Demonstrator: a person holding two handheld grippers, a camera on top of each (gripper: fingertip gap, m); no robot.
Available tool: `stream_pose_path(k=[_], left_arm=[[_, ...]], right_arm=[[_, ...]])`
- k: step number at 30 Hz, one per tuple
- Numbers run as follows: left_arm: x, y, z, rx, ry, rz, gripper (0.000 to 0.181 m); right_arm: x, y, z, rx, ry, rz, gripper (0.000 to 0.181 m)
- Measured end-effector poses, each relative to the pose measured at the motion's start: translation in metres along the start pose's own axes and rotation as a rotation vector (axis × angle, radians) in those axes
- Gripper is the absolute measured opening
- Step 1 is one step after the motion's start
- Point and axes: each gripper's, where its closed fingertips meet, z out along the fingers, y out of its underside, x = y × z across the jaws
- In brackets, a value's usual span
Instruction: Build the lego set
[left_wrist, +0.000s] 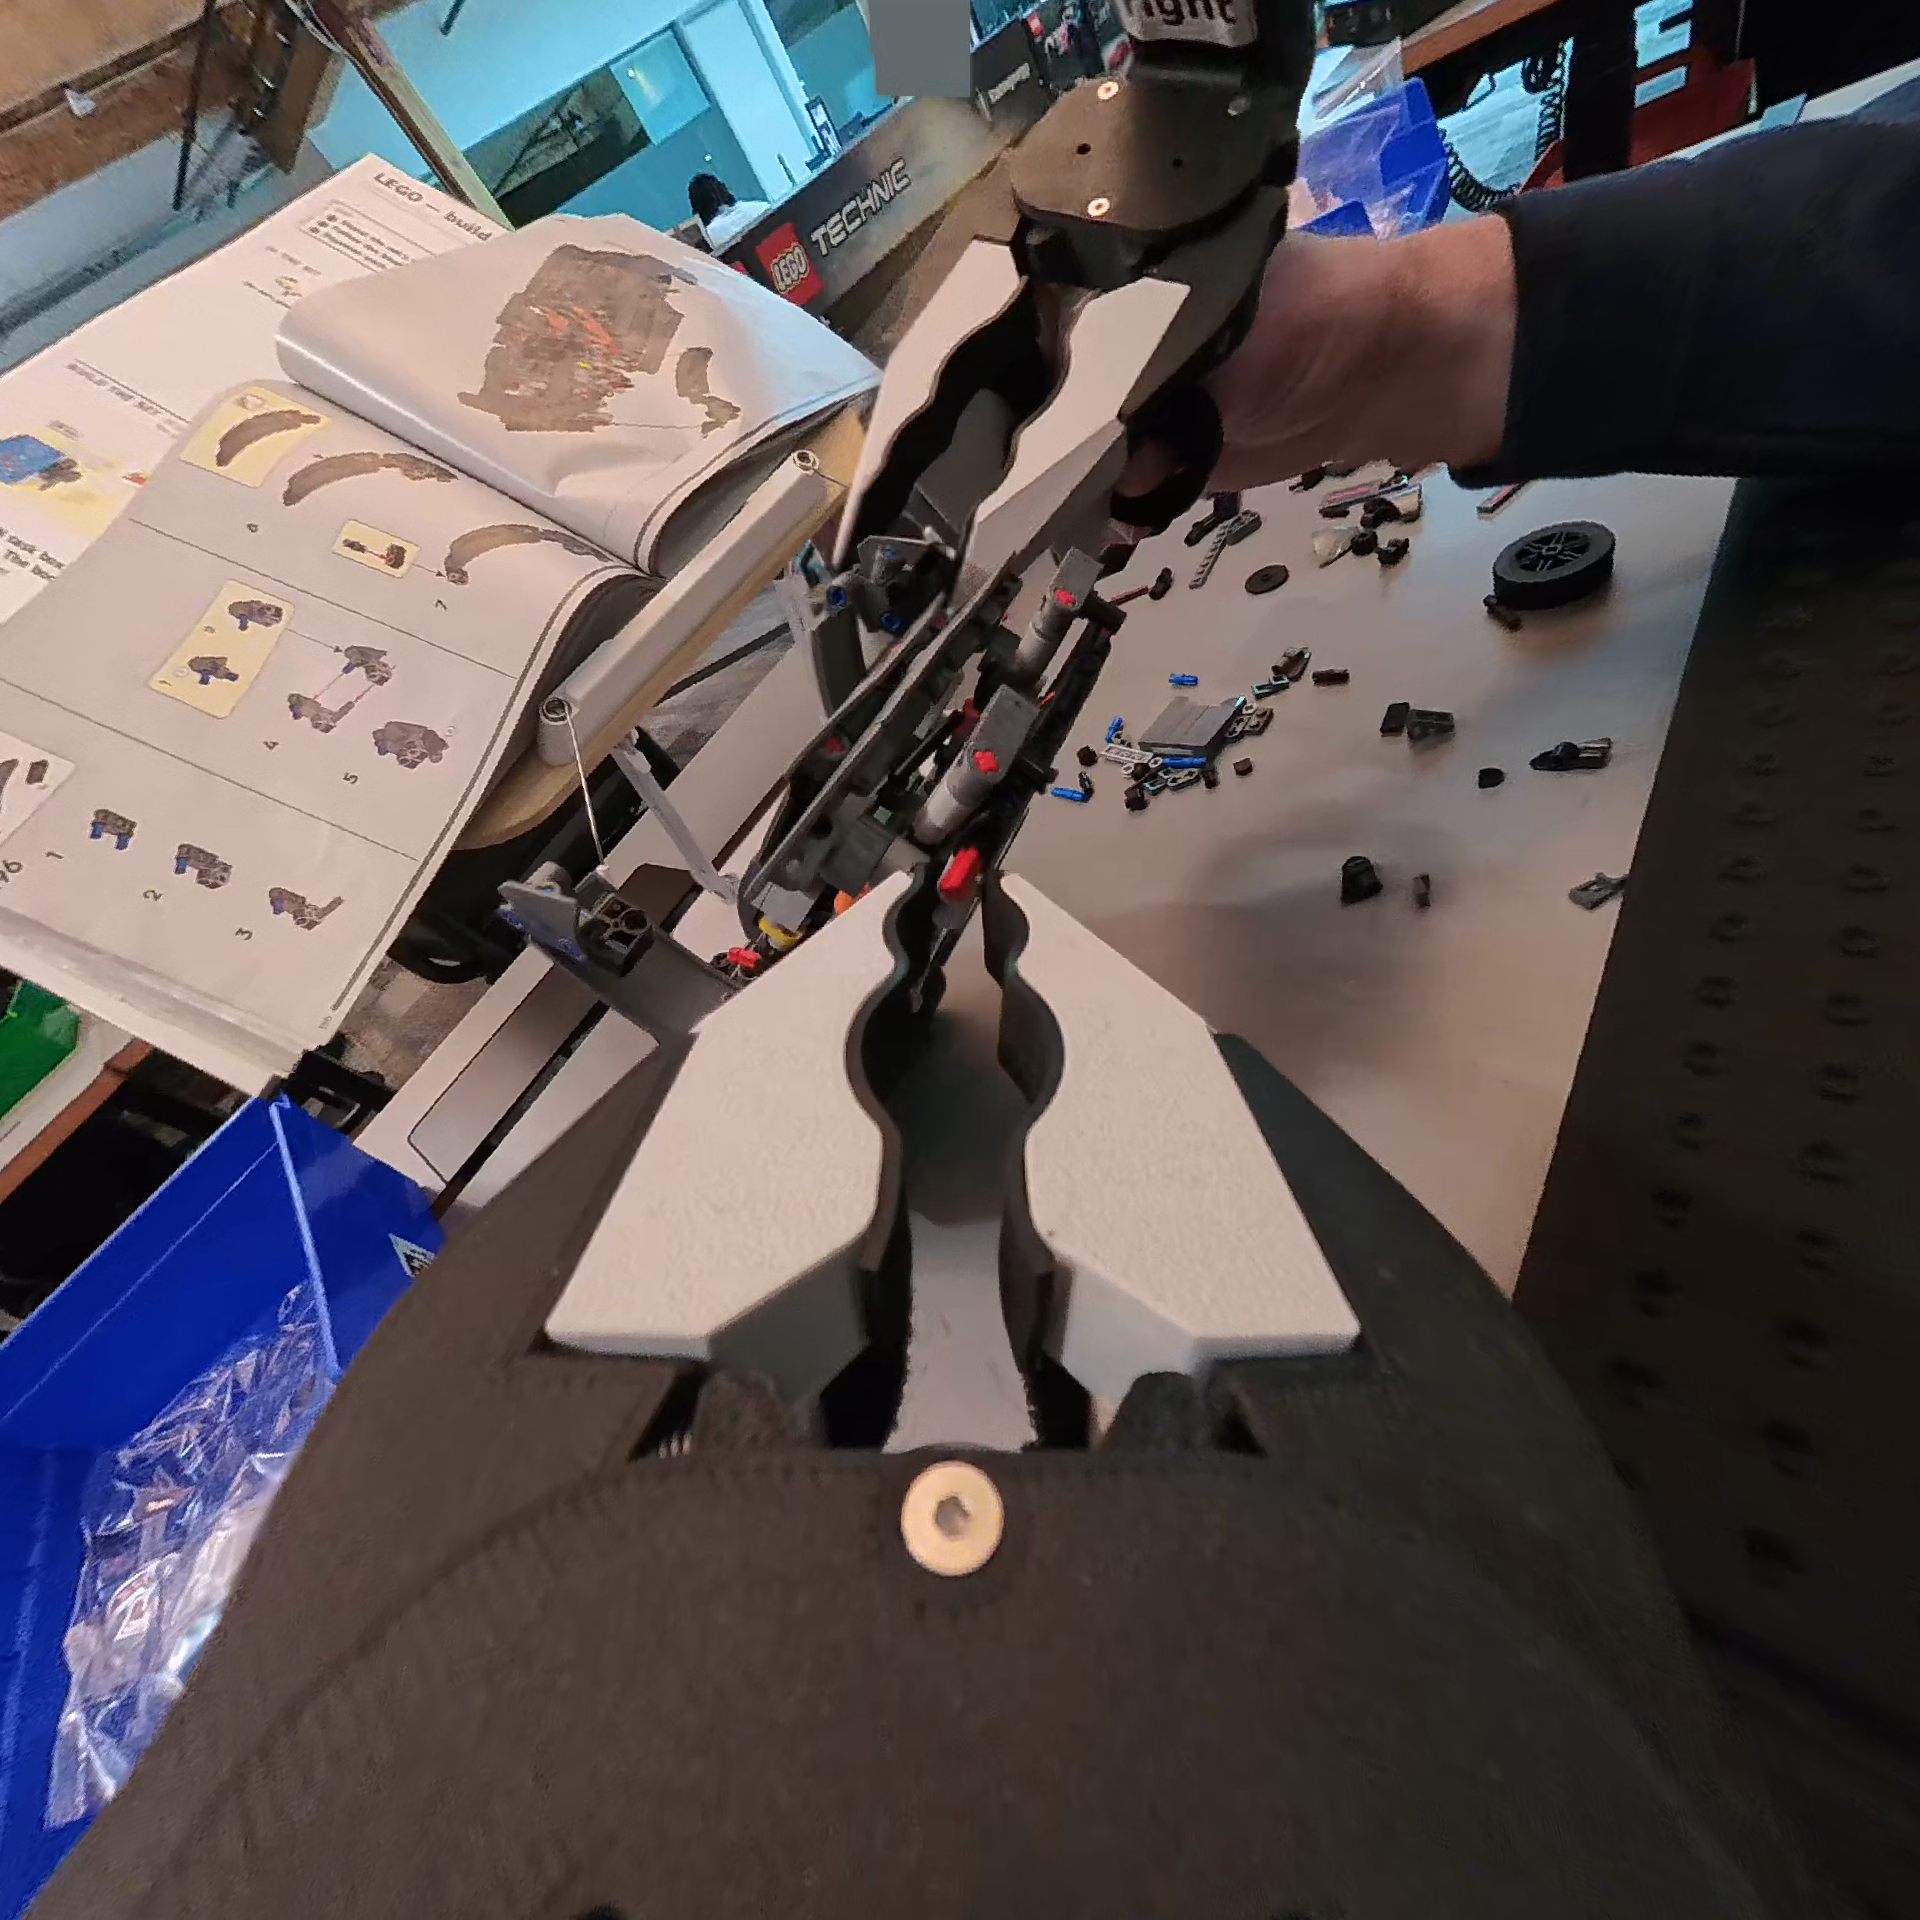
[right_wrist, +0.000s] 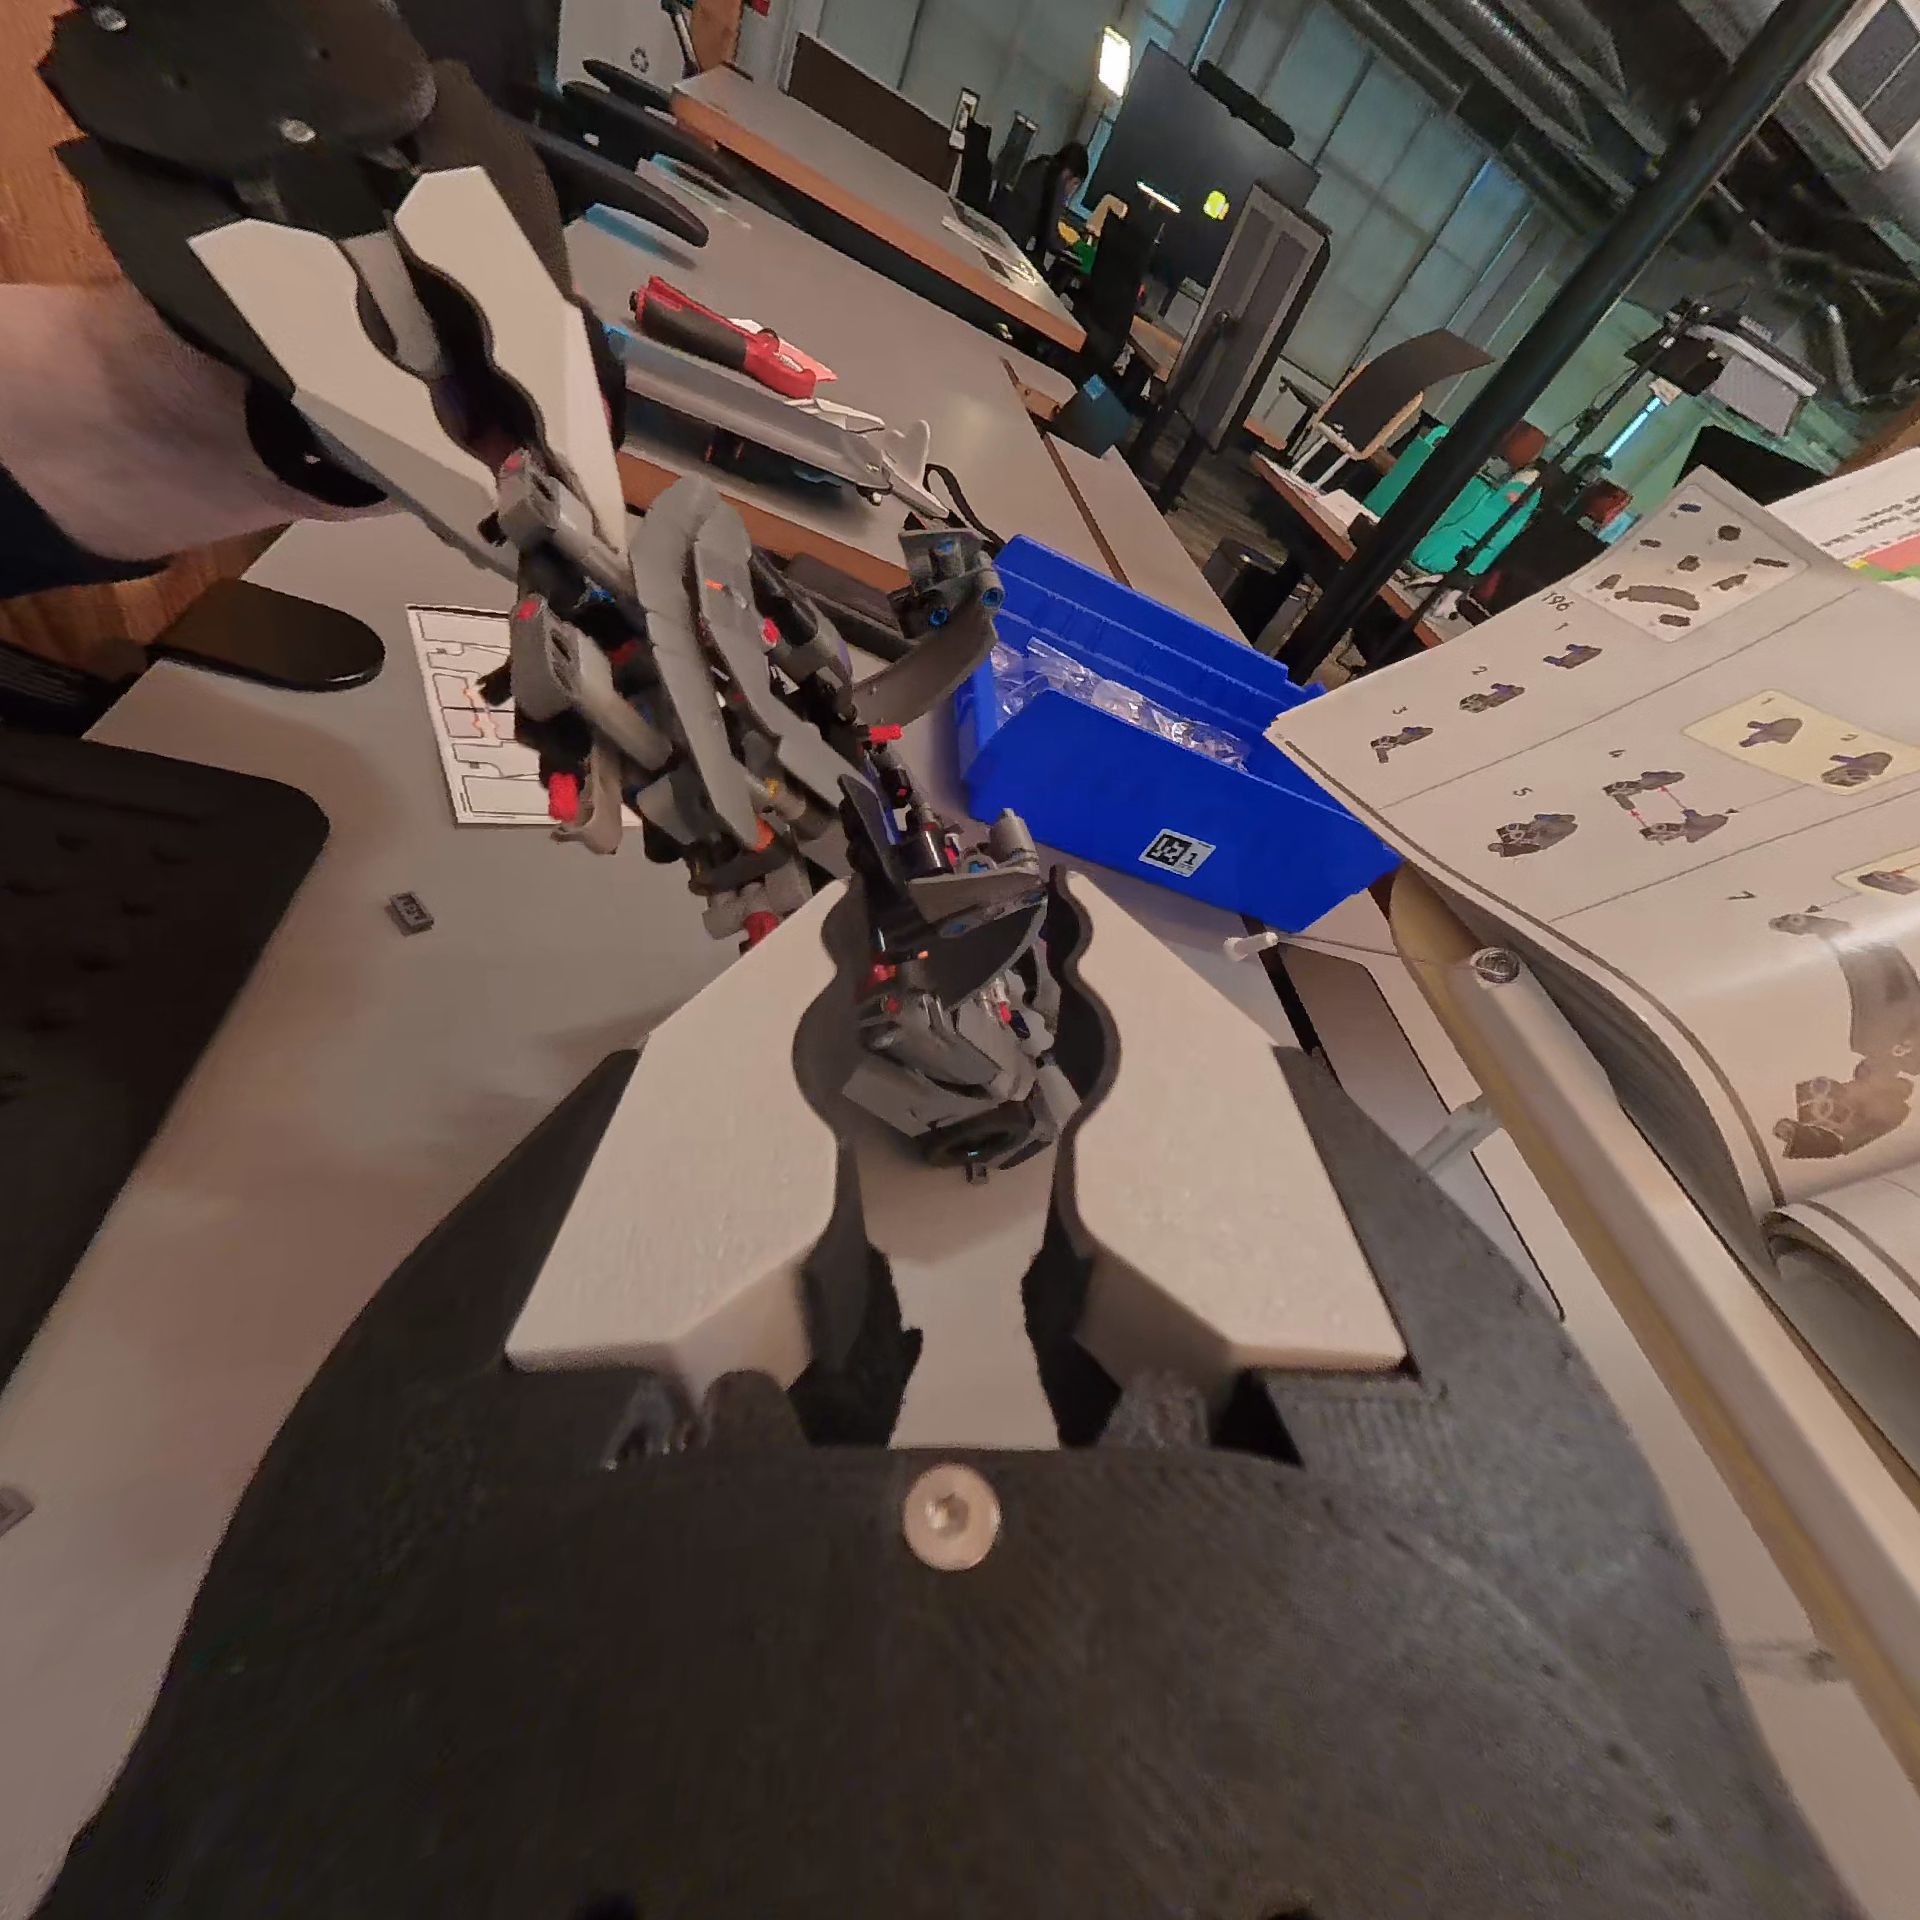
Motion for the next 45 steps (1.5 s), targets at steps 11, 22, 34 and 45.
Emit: stream_pose_path(k=[11, 22, 34, 45], left_arm=[[-0.004, -0.002, 0.002, 0.005, -0.014, -0.016, 0.007], [-0.011, -0.001, 0.002, -0.007, -0.043, -0.029, 0.006], [-0.007, 0.0, 0.006, -0.014, -0.045, -0.011, 0.006], [-0.005, 0.0, 0.006, -0.021, -0.035, -0.006, 0.006]], right_arm=[[-0.015, 0.004, -0.008, -0.014, -0.009, -0.157, 0.031], [-0.03, 0.01, -0.009, 0.02, -0.063, -0.186, 0.031], [-0.034, 0.005, -0.003, -0.01, -0.033, -0.096, 0.031], [-0.035, 0.004, -0.005, 0.006, -0.056, -0.085, 0.03]])
